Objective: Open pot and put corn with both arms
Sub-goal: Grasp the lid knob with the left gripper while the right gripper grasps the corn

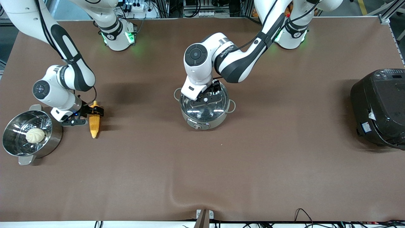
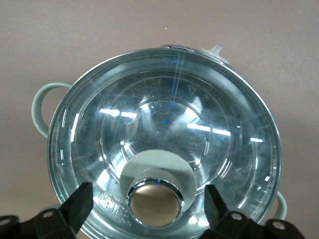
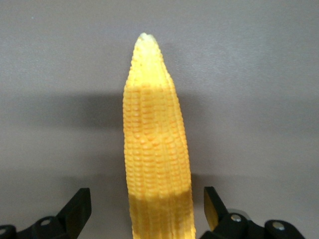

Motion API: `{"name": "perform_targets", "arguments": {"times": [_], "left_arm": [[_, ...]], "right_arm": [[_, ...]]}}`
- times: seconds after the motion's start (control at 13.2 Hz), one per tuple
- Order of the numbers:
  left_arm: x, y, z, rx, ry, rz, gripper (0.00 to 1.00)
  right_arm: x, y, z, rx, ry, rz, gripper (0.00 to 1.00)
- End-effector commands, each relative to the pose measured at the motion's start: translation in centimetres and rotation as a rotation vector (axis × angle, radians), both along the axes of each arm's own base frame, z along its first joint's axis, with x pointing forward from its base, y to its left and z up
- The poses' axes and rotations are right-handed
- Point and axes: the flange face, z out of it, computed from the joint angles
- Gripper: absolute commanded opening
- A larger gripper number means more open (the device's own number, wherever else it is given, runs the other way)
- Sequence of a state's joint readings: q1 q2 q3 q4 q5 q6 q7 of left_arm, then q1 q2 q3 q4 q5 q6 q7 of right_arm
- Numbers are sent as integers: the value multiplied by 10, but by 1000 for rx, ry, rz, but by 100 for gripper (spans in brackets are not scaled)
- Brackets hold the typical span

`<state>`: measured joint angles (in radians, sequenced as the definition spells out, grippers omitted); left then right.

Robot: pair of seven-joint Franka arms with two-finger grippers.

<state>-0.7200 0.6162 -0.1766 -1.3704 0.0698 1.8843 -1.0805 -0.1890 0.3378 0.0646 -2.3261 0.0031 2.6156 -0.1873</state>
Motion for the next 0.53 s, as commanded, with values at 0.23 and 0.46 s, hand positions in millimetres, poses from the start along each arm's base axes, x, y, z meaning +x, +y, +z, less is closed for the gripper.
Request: {"name": "perform_targets", "arguments": {"times": [0.23, 0.46], "left_arm": [[-2, -5, 1, 9, -22, 5, 68], [-4, -6, -3, 13, -14, 9, 56]], "right_arm": [[5, 2, -19, -4, -35, 32, 100], [7, -3, -12, -6, -38, 25, 43]]}}
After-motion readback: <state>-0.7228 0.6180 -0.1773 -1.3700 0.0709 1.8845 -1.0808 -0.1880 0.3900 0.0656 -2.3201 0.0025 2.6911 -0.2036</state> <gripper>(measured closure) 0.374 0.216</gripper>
